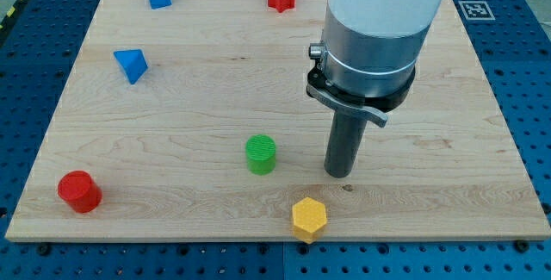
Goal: Push the yellow hexagon right a bit
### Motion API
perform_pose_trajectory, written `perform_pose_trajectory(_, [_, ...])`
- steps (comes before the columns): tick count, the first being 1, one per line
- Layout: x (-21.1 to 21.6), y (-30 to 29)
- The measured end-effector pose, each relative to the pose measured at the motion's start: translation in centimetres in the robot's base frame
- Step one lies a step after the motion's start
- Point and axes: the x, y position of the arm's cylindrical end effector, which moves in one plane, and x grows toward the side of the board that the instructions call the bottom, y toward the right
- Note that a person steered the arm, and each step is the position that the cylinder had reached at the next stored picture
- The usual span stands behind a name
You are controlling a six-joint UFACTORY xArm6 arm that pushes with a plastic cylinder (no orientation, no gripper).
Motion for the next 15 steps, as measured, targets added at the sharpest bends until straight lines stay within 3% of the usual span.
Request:
perform_pose_trajectory(2, [0.2,-1.7])
perform_pose_trajectory(7, [2.0,-12.6])
perform_pose_trajectory(10, [6.8,-12.4])
perform_pose_trajectory(13, [7.1,-11.0])
perform_pose_trajectory(15, [7.1,-6.3])
